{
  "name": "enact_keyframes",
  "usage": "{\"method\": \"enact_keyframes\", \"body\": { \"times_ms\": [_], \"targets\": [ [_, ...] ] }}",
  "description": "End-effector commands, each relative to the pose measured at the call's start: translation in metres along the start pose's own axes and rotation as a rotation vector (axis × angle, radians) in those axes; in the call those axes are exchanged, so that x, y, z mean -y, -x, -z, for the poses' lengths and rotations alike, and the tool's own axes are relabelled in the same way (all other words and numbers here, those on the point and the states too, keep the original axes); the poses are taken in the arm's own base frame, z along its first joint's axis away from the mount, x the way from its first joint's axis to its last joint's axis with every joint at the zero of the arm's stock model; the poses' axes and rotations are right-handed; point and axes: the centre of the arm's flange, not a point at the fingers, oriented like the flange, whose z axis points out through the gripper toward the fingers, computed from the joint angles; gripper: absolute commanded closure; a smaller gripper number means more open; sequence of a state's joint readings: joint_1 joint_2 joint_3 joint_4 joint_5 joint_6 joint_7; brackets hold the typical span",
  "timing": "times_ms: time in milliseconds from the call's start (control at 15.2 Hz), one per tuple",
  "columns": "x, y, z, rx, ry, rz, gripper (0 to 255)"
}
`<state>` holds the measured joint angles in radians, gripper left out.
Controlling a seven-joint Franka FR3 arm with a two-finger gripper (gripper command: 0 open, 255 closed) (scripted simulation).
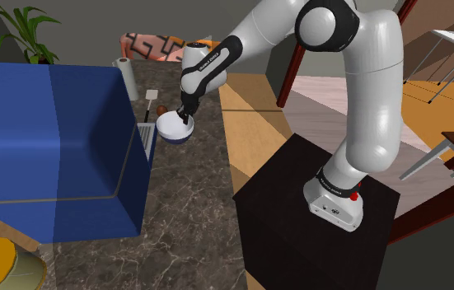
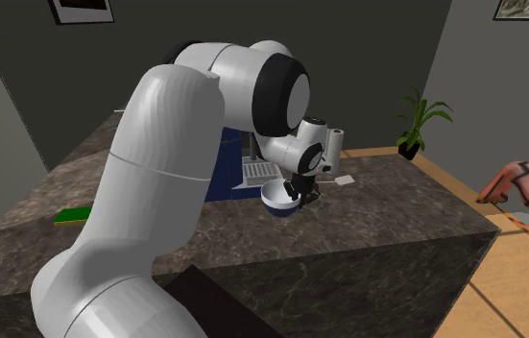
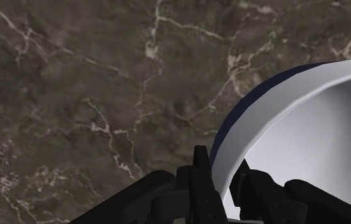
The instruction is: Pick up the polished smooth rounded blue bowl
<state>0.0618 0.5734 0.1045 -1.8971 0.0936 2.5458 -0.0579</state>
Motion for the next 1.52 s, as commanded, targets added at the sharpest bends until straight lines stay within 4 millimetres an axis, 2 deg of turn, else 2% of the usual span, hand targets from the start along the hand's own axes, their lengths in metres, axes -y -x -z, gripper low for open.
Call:
{"method": "enact_keyframes", "body": {
  "times_ms": [0, 330, 1320, 1452],
  "targets": [
    [0.000, 0.000, -0.001, 0.001, 0.000, 0.000, 255],
    [0.000, 0.000, -0.001, 0.001, 0.000, 0.000, 255],
    [0.008, -0.006, 0.078, 0.001, 0.000, 0.000, 255],
    [0.008, -0.006, 0.079, 0.001, 0.000, 0.000, 255]
  ]
}}
